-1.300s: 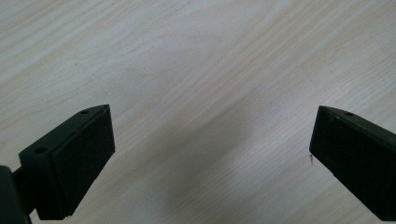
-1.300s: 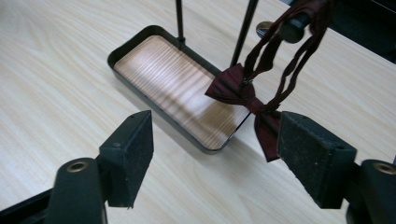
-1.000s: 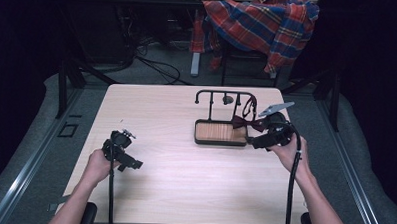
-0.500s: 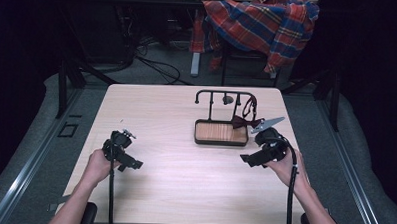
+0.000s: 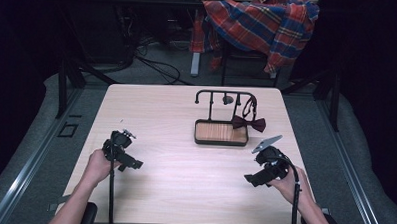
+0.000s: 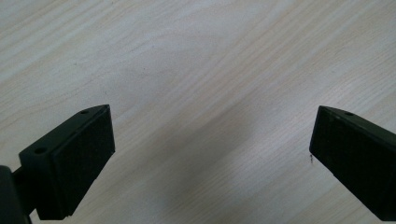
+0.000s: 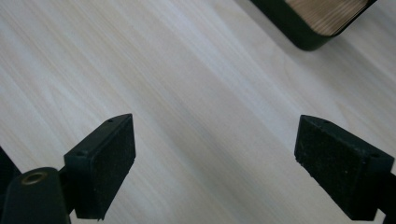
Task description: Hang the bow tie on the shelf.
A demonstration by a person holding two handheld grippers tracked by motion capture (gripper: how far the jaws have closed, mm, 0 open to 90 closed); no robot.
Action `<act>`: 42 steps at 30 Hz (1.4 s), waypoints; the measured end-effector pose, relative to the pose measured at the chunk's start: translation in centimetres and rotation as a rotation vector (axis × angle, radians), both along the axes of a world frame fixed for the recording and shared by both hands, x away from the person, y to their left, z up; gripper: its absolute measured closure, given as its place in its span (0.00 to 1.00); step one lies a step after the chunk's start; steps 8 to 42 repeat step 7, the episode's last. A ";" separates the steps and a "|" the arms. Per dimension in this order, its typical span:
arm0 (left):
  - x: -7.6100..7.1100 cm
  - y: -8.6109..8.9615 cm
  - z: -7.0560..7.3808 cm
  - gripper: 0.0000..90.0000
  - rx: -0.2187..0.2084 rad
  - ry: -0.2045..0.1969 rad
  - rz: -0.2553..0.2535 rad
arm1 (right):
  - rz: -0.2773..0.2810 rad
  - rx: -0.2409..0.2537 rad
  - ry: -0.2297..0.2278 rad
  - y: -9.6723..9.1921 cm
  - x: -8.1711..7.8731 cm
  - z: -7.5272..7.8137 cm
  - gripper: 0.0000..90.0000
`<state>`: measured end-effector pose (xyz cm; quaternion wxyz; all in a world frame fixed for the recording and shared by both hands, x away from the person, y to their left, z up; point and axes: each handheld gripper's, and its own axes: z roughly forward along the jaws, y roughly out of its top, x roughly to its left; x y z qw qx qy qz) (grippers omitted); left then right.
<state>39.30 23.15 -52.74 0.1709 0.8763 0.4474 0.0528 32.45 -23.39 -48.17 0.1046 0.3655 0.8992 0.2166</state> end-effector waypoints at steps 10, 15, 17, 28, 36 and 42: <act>0.0 -0.1 0.0 0.00 -0.013 0.001 0.013 | 0.009 -0.042 -0.024 -0.3 0.2 -0.5 0.19; 0.0 -0.1 0.0 0.00 -0.013 0.001 0.013 | 0.009 -0.042 -0.024 -0.3 0.2 -0.5 0.19; 0.0 -0.1 0.0 0.00 -0.013 0.001 0.013 | 0.009 -0.042 -0.024 -0.3 0.2 -0.5 0.19; 0.0 -0.1 0.0 0.00 -0.013 0.001 0.013 | 0.009 -0.042 -0.024 -0.3 0.2 -0.5 0.19; 0.0 -0.1 0.0 0.00 -0.013 0.001 0.013 | 0.009 -0.042 -0.024 -0.3 0.2 -0.5 0.19; 0.0 -0.1 0.0 0.00 -0.013 0.001 0.013 | 0.009 -0.042 -0.024 -0.3 0.2 -0.5 0.19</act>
